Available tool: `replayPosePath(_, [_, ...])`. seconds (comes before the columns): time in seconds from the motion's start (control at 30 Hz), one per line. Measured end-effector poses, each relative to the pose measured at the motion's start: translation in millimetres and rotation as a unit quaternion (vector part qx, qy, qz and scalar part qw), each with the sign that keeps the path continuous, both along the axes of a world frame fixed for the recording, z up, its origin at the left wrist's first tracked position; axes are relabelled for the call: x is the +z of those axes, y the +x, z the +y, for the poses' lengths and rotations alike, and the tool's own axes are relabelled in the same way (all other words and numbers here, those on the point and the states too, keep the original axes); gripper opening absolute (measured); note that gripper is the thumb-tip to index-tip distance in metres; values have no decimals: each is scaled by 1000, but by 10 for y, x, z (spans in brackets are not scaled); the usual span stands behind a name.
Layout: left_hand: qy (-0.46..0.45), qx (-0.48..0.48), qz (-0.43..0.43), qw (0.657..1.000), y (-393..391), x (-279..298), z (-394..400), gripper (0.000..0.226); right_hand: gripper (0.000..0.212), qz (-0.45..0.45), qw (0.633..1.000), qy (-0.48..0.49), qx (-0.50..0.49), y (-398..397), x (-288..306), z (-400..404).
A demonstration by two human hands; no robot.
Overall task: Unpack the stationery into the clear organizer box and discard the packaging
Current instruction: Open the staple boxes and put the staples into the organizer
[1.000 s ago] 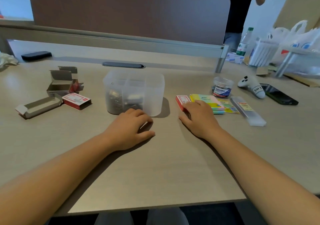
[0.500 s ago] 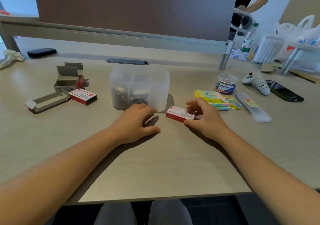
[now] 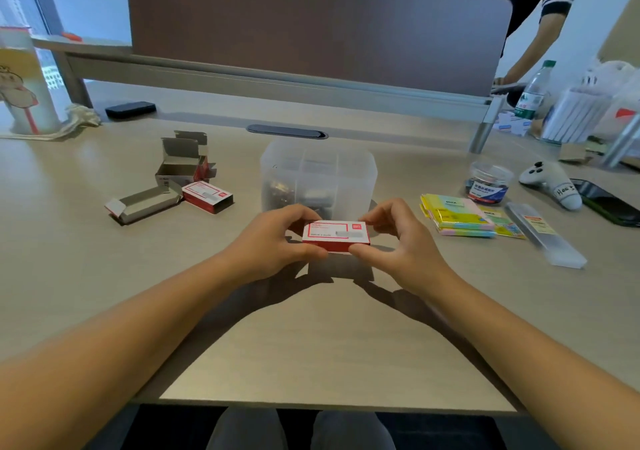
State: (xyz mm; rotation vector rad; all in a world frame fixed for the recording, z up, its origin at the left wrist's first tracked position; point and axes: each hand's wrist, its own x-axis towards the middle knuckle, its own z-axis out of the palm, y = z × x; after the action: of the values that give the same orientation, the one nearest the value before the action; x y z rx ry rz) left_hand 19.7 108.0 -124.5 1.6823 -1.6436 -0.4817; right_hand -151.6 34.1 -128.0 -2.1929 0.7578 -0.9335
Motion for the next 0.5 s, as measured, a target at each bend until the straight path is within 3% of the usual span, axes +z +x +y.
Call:
replayPosePath(0.17, [-17,36,22,999,132,20,69,43,25,-10,1000,27,-6,193,-29,-12])
replayPosePath(0.5, [-17,13,104,994,187,-16,112,31,19,-124,991,55,5,259,-77,49])
